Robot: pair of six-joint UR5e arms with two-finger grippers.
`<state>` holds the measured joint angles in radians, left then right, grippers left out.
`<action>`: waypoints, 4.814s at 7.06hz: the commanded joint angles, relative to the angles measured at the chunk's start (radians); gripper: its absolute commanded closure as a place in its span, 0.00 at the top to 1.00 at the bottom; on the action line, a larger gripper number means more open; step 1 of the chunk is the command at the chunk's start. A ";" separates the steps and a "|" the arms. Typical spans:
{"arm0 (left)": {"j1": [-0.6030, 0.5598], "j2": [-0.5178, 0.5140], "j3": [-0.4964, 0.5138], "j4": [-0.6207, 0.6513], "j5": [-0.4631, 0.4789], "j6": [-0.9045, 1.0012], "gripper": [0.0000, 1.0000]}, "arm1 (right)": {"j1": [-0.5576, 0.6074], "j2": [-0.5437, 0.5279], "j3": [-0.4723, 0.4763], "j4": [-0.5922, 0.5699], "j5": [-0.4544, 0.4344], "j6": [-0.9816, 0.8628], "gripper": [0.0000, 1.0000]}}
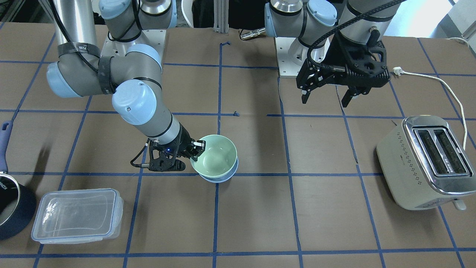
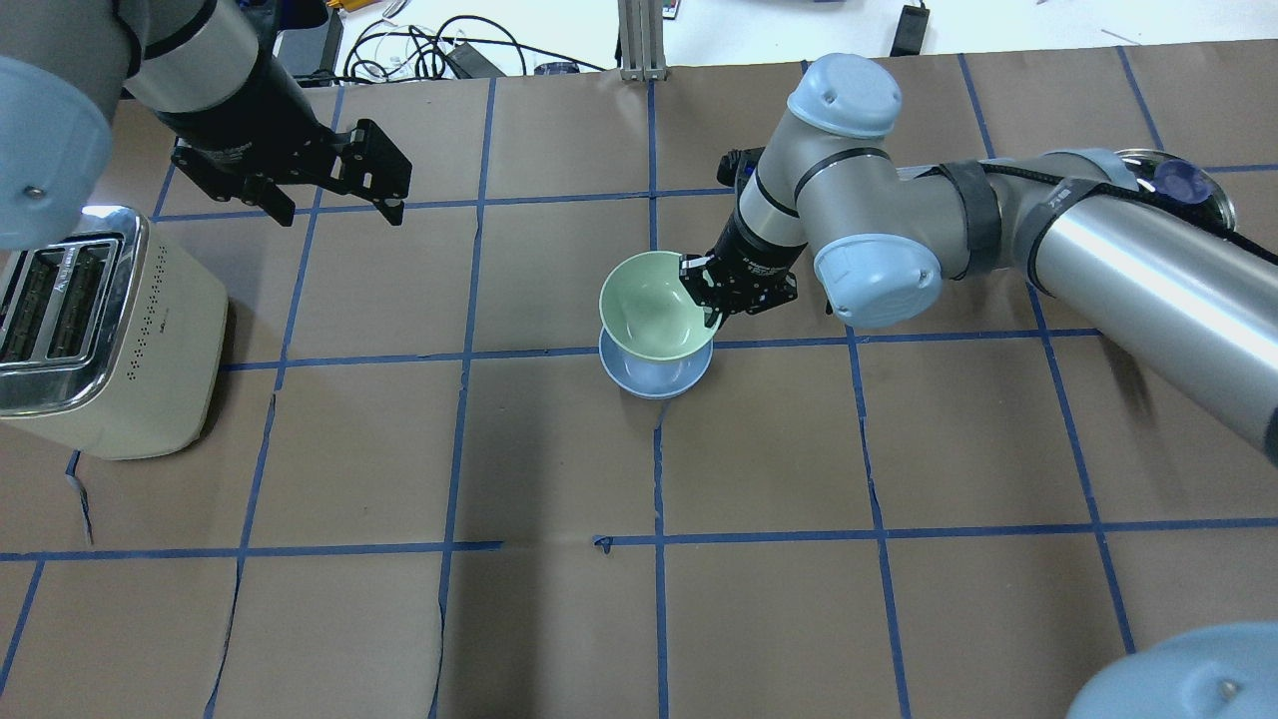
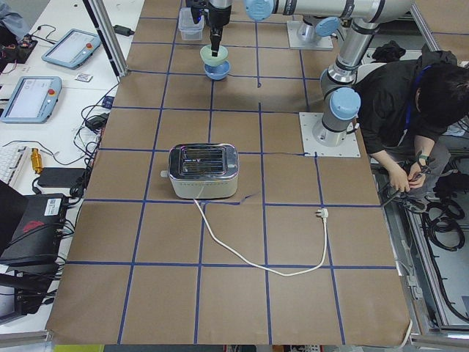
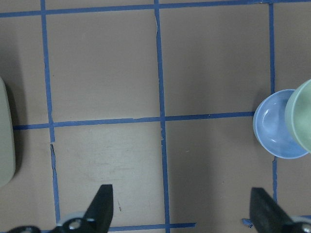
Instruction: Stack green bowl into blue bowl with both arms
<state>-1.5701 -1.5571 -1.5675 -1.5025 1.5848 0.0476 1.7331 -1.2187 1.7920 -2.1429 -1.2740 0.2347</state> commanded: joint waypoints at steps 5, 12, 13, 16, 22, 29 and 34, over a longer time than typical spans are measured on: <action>-0.002 0.000 -0.003 -0.001 -0.008 0.002 1.00 | 0.002 0.001 0.037 -0.060 0.005 -0.002 0.36; 0.001 0.000 -0.005 0.001 0.000 0.008 1.00 | -0.071 -0.050 -0.294 0.363 -0.137 0.000 1.00; 0.001 0.000 -0.005 0.007 0.001 0.005 1.00 | -0.136 -0.076 -0.363 0.491 -0.183 -0.014 1.00; 0.004 0.003 -0.005 -0.001 0.003 -0.021 1.00 | -0.175 -0.185 -0.388 0.645 -0.255 -0.015 1.00; 0.002 0.006 -0.005 0.004 0.001 -0.021 1.00 | -0.173 -0.314 -0.301 0.739 -0.222 -0.212 1.00; 0.002 0.006 -0.006 0.002 0.003 -0.026 1.00 | -0.175 -0.323 -0.301 0.787 -0.324 -0.124 1.00; 0.001 0.006 -0.006 0.007 0.000 -0.026 1.00 | -0.173 -0.323 -0.301 0.747 -0.324 -0.124 1.00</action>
<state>-1.5685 -1.5507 -1.5732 -1.4972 1.5858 0.0215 1.5599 -1.5416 1.4910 -1.3939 -1.5984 0.1104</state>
